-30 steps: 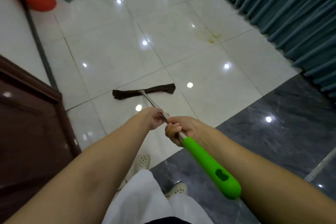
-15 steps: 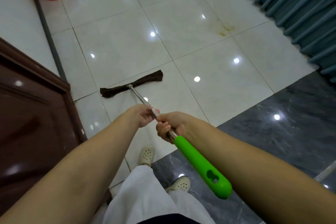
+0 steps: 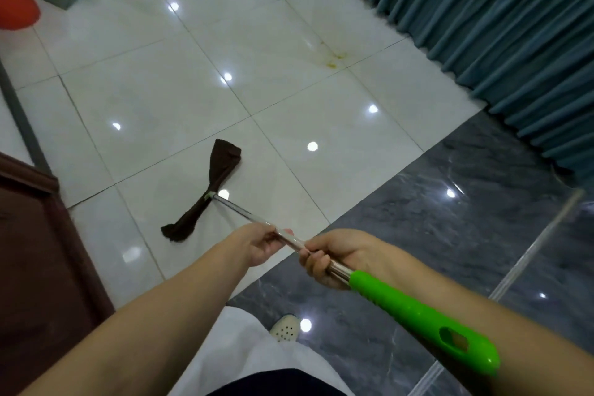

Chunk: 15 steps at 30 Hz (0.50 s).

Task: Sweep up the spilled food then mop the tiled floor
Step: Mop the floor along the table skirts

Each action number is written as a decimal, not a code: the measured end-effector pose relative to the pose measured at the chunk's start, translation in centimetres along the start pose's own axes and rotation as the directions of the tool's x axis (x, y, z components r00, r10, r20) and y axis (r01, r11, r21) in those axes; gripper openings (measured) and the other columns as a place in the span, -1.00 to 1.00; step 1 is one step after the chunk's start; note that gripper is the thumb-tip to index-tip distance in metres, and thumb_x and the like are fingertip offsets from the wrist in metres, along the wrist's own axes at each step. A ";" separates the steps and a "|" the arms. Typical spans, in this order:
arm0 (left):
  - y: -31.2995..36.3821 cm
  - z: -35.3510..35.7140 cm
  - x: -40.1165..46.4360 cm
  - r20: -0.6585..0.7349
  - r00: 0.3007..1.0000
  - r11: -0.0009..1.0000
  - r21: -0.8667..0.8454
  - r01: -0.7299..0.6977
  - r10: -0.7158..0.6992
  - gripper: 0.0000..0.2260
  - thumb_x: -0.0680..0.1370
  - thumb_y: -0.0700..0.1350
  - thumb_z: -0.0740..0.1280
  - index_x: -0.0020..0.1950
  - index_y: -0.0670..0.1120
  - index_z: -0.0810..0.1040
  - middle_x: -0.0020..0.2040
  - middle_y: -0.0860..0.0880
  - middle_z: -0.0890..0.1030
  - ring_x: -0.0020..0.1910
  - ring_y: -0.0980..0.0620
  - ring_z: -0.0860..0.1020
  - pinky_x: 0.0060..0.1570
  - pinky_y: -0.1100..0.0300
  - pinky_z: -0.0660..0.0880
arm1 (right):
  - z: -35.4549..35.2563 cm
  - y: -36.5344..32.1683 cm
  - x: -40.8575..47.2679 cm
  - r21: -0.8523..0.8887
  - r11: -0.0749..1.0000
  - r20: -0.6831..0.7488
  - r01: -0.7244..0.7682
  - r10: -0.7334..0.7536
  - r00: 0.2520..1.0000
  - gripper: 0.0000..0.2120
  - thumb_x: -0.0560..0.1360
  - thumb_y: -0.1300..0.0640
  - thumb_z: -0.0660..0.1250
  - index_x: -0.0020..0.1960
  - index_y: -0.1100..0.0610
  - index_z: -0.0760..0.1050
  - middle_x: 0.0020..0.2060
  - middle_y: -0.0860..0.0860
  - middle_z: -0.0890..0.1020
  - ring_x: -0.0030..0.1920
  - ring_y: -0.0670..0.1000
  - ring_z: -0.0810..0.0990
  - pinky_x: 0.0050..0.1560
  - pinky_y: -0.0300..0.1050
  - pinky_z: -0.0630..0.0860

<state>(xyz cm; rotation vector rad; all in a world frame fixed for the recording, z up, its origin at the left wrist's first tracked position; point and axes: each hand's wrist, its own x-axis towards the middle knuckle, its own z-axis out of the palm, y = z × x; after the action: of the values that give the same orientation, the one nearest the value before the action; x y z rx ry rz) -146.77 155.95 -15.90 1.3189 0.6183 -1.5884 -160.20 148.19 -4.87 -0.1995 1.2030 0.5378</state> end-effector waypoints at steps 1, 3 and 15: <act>-0.7 1.3 0.1 0.009 1.000 1.000 0.006 0.004 -0.005 -0.81 0.63 -0.34 0.04 -0.04 -0.40 0.40 -0.14 -0.29 0.51 -0.01 -0.18 0.51 0.21 -0.03 0.41 | -1.3 0.2 -0.8 0.048 0.999 0.005 0.008 -0.009 1.000 -0.67 0.60 0.24 0.13 -0.31 0.31 0.41 -0.55 0.09 0.45 -0.68 -0.09 0.35 -0.66 -0.40 0.30; -2.0 3.8 0.2 0.018 1.000 1.000 0.014 0.011 -0.012 -0.78 0.63 -0.36 0.03 -0.13 -0.41 0.38 -0.17 -0.28 0.49 -0.10 -0.18 0.51 0.34 -0.01 0.34 | -3.4 0.7 -2.1 0.139 0.990 0.006 0.032 -0.033 0.999 -0.72 0.58 0.25 0.15 -0.27 0.33 0.42 -0.52 0.11 0.47 -0.68 -0.06 0.38 -0.65 -0.40 0.32; -5.1 15.0 2.3 0.171 0.979 0.989 0.119 0.091 -0.111 -0.80 0.64 -0.30 0.02 -0.04 -0.39 0.37 -0.15 -0.31 0.51 -0.18 -0.19 0.53 -0.56 0.06 0.54 | -9.3 1.2 -6.0 0.081 0.934 -0.272 0.347 -0.314 0.910 -0.72 0.61 0.33 0.02 -0.22 0.11 0.31 -0.68 0.05 0.41 -0.76 -0.11 0.30 -0.69 -0.47 0.22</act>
<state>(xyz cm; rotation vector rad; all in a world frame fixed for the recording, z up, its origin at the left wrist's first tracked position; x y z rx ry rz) -158.10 144.78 -14.62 1.2248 0.5000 -1.8235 -169.99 143.55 -2.53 -0.3646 1.4136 0.1368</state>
